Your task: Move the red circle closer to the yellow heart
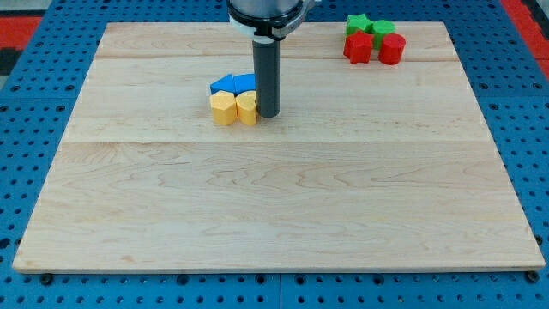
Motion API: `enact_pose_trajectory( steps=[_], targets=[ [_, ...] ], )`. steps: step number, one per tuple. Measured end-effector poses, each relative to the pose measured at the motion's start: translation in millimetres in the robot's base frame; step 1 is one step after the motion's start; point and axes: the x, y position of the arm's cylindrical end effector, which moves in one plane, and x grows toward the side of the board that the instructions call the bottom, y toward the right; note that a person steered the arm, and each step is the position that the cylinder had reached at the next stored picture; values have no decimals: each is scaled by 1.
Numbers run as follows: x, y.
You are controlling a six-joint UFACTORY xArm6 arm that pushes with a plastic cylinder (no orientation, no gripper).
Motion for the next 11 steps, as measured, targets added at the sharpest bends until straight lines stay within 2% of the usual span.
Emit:
enact_pose_trajectory(
  steps=[1,2,3,4,5,6,9,10,11],
  targets=[
    [0,74],
    [-25,174],
    [-81,223],
    [-129,231],
    [-152,223],
    [-144,196],
    [-37,133],
    [-17,101],
    [-11,101]
  ],
)
